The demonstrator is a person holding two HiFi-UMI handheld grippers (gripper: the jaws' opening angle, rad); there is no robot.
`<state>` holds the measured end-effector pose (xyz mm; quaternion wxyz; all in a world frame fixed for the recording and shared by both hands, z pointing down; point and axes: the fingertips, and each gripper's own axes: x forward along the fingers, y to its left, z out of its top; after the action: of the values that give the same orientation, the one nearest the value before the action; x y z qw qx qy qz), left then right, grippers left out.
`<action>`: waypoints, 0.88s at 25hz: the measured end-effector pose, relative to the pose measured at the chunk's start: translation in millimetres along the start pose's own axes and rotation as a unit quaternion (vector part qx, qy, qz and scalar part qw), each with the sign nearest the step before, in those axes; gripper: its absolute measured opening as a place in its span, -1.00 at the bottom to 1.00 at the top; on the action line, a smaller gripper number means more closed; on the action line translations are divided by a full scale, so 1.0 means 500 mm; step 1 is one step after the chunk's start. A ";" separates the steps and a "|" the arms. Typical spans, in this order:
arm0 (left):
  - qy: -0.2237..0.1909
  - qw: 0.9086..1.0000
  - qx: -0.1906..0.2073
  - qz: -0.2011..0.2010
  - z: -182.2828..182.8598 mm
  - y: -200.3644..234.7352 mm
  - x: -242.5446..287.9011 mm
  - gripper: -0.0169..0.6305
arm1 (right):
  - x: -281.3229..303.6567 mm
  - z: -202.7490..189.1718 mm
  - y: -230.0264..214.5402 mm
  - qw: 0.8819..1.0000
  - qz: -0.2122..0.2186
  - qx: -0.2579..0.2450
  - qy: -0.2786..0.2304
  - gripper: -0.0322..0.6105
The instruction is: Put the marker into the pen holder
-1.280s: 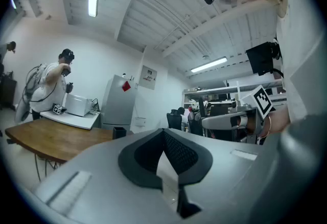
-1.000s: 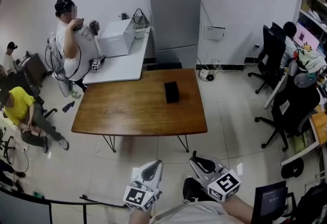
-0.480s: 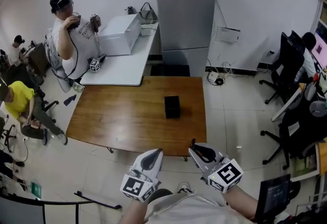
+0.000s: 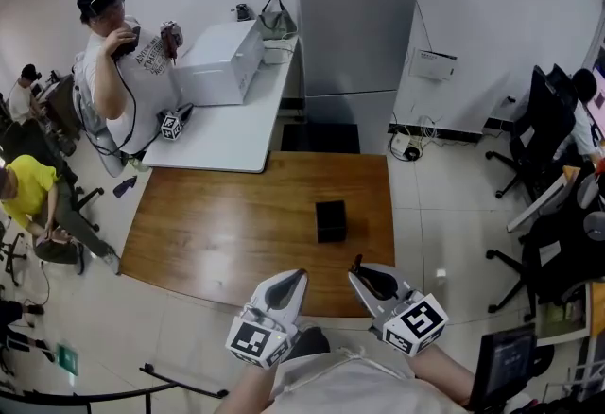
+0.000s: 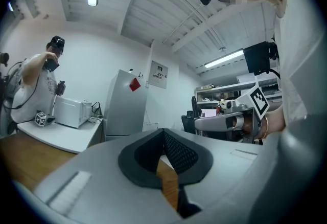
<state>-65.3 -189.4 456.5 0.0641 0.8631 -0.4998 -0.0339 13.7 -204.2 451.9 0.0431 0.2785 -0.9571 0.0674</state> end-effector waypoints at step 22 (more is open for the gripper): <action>0.003 0.996 -0.017 -0.084 0.015 0.207 0.139 -0.90 | 0.212 0.016 -0.141 0.993 -0.094 0.077 -0.013 -0.79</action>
<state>-120.4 -300.9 464.3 0.0775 0.9007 -0.4250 -0.0450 -37.8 -320.4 464.1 0.0149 0.3703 -0.9193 0.1325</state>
